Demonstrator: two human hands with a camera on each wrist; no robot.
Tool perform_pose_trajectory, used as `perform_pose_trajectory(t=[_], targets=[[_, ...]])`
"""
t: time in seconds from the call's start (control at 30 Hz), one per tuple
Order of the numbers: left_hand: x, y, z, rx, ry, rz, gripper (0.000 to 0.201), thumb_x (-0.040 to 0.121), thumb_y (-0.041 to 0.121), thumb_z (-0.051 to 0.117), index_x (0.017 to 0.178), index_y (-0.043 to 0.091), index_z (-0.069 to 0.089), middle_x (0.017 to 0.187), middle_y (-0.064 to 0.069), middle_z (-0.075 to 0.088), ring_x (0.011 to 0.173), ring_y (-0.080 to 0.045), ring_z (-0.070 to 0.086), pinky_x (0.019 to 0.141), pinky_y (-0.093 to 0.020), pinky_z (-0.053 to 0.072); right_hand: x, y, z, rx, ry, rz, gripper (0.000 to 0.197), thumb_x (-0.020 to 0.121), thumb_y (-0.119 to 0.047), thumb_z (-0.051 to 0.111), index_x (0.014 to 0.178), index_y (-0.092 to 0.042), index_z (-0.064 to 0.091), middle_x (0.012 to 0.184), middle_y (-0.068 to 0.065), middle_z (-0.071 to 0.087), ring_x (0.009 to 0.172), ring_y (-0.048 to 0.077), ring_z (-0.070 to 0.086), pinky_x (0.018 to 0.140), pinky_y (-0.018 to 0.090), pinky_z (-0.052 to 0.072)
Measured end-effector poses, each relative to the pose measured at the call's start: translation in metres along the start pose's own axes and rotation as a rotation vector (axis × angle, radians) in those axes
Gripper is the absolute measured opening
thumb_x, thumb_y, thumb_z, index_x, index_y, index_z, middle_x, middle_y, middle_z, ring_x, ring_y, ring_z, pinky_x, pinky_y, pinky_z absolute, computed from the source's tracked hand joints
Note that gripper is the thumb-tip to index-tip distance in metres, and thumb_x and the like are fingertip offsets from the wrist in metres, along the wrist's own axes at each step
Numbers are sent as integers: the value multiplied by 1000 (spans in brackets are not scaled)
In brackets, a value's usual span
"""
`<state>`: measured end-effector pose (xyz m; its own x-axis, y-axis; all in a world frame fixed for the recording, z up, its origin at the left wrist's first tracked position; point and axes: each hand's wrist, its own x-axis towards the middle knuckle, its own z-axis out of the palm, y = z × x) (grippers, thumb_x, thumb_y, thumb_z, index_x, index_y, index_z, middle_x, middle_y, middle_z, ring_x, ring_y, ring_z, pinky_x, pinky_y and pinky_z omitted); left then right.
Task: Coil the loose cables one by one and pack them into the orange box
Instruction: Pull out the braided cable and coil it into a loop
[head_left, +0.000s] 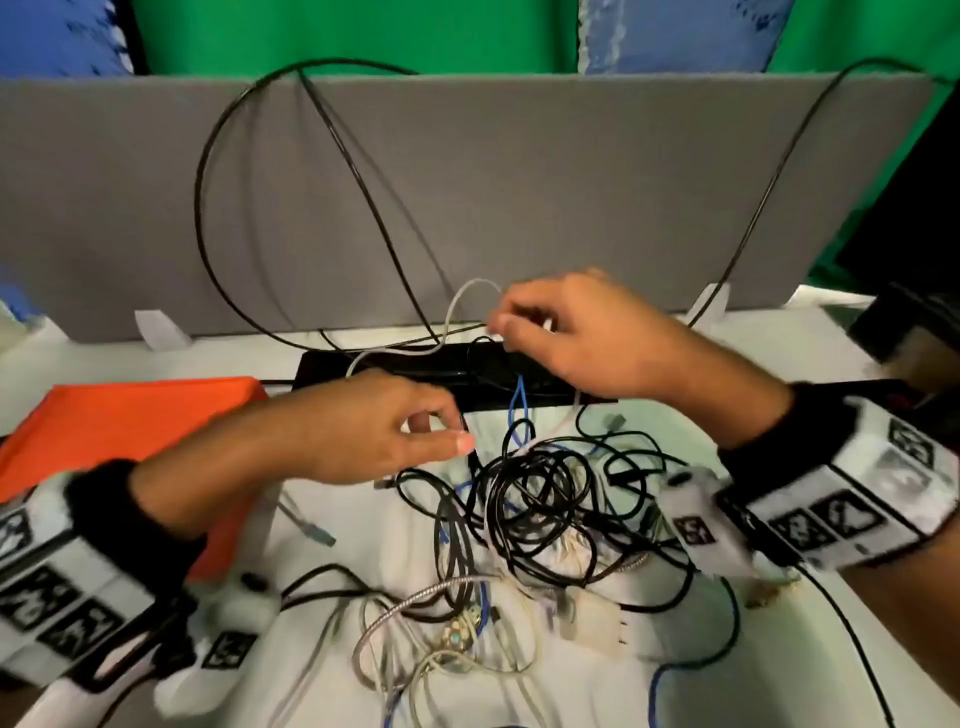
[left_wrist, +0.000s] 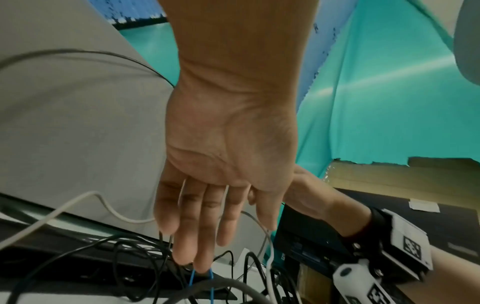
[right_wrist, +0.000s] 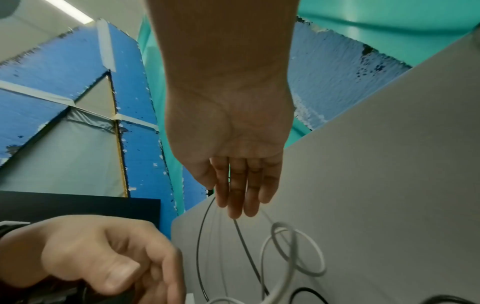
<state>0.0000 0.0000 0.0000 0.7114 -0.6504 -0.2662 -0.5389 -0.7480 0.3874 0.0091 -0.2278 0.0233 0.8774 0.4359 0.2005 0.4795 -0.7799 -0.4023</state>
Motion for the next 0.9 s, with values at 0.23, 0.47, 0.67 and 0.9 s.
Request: perform_pose_trajectory(t=[0.23,0.47,0.67,0.9], targets=[[-1,10,22,71,-245,-30,40,84,63,61,109,33,69,86,10,72,76,-10,69,81,-31,55,4,-23,20,38,-281,15,25,102,-38,52,103,-19,69,91,-2,74,80,18,73,80,33,56],[-15,21,30,183,-47,-7,22,88,23,70,111,21,71,91,11,68,84,-13,63,77,-26,49,-31,-50,33,144,-300,117,26,104,-36,50,112,-16,66,97,3,74,83,22,73,85,43,57],[-23,31,9,42,223,-26,4,92,19,65,93,20,68,79,6,72,65,-6,69,62,-18,50,-49,-56,36,221,-230,169,27,103,-41,50,108,-20,66,98,3,75,93,25,73,81,36,55],[-26,28,-8,-150,350,-44,7,92,24,67,94,17,68,85,2,75,70,-14,73,64,-18,47,-42,-54,25,371,-182,101,24,99,-19,61,121,-10,64,95,14,75,77,22,71,86,44,57]])
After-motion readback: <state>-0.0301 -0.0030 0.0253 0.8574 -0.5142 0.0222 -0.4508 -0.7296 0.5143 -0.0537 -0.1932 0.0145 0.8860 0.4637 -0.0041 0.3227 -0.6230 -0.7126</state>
